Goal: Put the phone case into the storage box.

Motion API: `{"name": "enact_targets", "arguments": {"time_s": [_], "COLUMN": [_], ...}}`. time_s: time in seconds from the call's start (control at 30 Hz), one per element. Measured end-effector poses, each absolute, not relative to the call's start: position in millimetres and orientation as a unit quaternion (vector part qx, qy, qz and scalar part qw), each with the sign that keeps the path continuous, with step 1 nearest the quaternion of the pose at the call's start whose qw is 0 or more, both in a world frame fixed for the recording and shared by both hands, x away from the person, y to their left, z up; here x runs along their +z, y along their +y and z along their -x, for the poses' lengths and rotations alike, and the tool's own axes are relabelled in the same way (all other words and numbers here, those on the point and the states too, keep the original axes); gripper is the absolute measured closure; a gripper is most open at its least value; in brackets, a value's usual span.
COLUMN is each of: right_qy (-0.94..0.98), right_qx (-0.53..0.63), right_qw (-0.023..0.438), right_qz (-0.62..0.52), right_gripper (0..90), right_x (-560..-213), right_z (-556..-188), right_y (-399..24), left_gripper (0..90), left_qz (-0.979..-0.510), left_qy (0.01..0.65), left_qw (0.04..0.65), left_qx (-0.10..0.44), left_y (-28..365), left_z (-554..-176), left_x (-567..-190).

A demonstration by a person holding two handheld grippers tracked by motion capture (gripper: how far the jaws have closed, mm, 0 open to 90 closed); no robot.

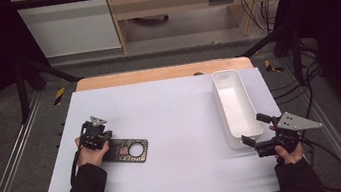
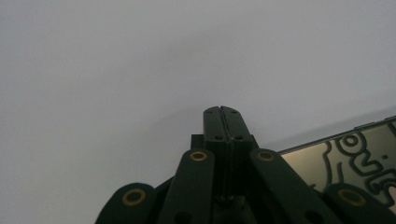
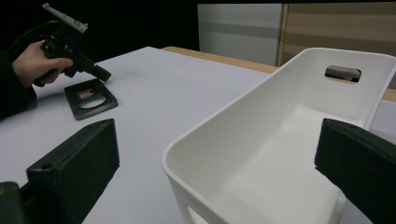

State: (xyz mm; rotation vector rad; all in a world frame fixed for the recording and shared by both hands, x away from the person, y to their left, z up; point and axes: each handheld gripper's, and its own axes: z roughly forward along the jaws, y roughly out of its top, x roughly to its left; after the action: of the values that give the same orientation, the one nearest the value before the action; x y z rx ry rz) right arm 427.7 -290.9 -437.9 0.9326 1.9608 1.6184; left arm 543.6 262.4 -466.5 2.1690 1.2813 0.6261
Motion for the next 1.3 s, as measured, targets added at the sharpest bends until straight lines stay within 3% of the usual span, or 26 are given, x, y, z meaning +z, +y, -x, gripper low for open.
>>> {"name": "enact_targets", "arguments": {"time_s": [0.47,1.3], "right_qy": [0.707,0.706], "right_qx": [0.584,0.585], "right_qw": [0.215,0.215], "right_qz": [-0.336,-0.336], "right_gripper": [0.3,0.3], "right_x": [-438,-437], "right_z": [-428,-427], "right_y": [-291,-292], "left_gripper": [89.2,89.3], "left_qz": [-0.815,-0.832], "left_qy": [0.473,0.444], "left_qw": [0.260,0.277], "left_qx": [0.209,0.186], "left_y": [266,273], "left_z": [-540,-488], "left_x": [-464,-466]}}
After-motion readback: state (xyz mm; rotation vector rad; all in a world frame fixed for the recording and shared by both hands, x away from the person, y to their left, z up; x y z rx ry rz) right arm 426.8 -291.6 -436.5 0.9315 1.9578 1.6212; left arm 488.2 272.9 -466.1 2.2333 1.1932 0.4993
